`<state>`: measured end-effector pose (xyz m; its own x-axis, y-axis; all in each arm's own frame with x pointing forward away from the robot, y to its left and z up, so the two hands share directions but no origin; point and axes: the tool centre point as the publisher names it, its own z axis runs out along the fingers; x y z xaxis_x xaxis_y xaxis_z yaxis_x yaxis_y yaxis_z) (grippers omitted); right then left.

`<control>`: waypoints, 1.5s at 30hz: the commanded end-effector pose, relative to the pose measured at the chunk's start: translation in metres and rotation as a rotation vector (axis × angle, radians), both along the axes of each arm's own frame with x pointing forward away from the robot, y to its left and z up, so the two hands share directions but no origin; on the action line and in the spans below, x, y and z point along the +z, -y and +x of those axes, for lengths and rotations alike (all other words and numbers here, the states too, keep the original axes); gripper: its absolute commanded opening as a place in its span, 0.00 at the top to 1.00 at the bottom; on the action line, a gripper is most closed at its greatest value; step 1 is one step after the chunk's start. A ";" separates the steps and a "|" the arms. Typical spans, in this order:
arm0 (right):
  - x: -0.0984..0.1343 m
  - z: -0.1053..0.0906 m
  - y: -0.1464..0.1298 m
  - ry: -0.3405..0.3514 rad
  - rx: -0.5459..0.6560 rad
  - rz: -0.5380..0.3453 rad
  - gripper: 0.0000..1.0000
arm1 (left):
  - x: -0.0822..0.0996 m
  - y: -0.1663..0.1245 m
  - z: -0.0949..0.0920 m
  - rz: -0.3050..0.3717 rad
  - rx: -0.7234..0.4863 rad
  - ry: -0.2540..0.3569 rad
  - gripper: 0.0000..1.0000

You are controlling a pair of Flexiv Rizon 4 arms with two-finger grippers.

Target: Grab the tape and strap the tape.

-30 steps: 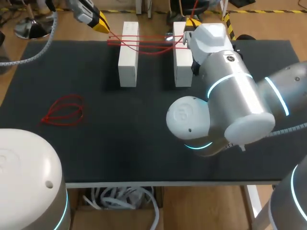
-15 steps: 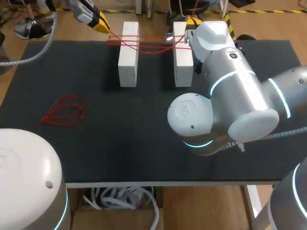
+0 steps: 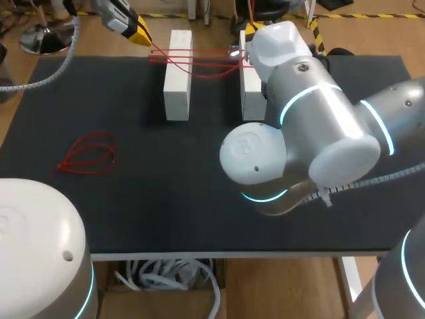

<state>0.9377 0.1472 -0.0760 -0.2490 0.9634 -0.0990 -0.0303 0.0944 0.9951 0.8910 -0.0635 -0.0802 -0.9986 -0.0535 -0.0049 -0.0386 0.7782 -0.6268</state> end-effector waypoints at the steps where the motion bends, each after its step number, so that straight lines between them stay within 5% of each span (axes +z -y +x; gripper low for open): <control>1: 0.023 -0.014 -0.021 -0.046 -0.064 -0.207 1.00 | 0.001 0.000 0.000 0.005 0.000 -0.002 1.00; 17: 0.056 -0.044 -0.036 0.007 -0.170 -0.791 1.00 | 0.001 0.000 0.000 0.005 0.000 -0.002 1.00; 45: 0.083 -0.041 -0.062 0.009 0.053 -1.663 1.00 | 0.001 0.000 0.000 0.005 0.000 -0.002 1.00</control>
<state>0.8970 0.2001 0.0010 -0.2499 -0.0411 -0.9674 -0.0819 0.9964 -0.0212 0.8910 -0.0635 -0.0801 -0.9986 -0.0533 -0.0047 -0.0386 0.7784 -0.6266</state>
